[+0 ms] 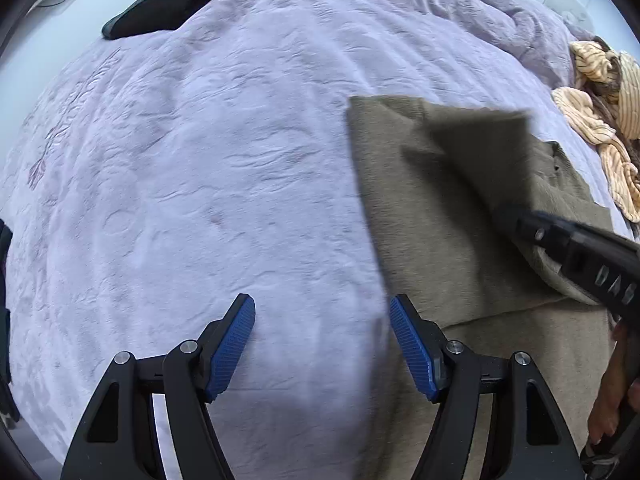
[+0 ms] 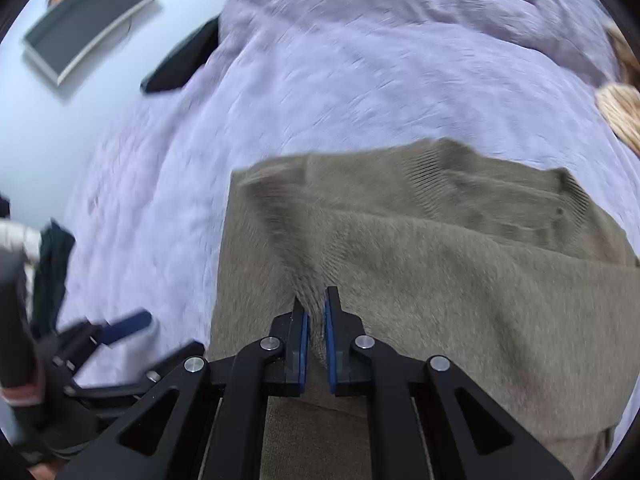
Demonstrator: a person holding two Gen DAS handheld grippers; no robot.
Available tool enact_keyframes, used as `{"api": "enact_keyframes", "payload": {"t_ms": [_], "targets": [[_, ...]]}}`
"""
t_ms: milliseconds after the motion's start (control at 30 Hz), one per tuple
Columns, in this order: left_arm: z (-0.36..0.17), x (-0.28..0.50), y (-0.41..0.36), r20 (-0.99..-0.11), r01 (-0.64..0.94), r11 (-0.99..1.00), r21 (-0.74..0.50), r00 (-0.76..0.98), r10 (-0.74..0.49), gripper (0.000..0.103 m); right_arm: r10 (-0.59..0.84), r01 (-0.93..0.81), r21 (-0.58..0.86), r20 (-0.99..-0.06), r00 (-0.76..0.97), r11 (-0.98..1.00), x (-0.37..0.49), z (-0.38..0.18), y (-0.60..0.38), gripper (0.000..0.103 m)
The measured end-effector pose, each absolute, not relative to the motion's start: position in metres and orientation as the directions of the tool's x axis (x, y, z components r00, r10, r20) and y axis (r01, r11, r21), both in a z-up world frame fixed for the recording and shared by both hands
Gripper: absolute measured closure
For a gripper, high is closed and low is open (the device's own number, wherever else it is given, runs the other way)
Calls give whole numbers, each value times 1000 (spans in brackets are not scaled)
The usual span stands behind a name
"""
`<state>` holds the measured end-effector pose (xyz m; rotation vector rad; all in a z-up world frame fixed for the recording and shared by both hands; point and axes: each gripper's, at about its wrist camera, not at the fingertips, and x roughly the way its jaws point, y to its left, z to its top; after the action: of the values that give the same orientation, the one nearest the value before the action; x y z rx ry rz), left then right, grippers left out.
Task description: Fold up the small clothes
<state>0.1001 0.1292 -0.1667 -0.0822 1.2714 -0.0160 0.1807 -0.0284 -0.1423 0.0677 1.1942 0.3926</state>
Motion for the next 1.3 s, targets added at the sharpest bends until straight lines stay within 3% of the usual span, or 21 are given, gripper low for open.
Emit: {"api": "enact_keyframes", "payload": {"t_ms": [100,233,400,500,633,733,867,900,933,1000,1133,1300], "targets": [[-167,95,146,-956,-44,997,-63,289,-48,32,288,-282,211,-920,266,936,173,-157,-20,81],[-165,94,147,-955,-41,996,-80,288,-64,32,295,-333,206,-923,245,920,160,-153,-16,44],[-145,93,132,-931,49,981,-188,309,-194,32,364,-344,267,-895,259,900,140,-125,-46,44],[-131,99,108,-921,134,973,-189,321,-223,32,383,-197,338,-882,273,920,135,-119,-100,44],[-120,117,77,-905,180,961,-208,337,-259,32,395,137,454,-862,317,880,116,-122,-211,44],[-137,142,52,-928,180,967,-178,297,-226,32,375,366,497,-856,357,786,89,-134,-294,44],[-177,156,46,-965,106,993,-51,250,-76,32,402,517,550,-834,377,655,74,-163,-354,44],[-180,154,51,-964,77,994,-81,246,-98,32,419,540,570,-822,387,620,74,-170,-361,48],[-180,152,54,-962,59,993,-99,251,-111,32,438,549,595,-804,402,588,75,-176,-366,67],[-178,151,55,-964,56,994,-95,244,-105,32,448,553,612,-791,417,566,83,-185,-365,95],[-175,147,50,-965,80,995,-59,250,-77,32,411,479,613,-784,464,629,104,-176,-354,95],[-178,135,44,-962,79,996,-41,266,-60,32,346,433,474,-873,344,766,101,-191,-347,95]]}}
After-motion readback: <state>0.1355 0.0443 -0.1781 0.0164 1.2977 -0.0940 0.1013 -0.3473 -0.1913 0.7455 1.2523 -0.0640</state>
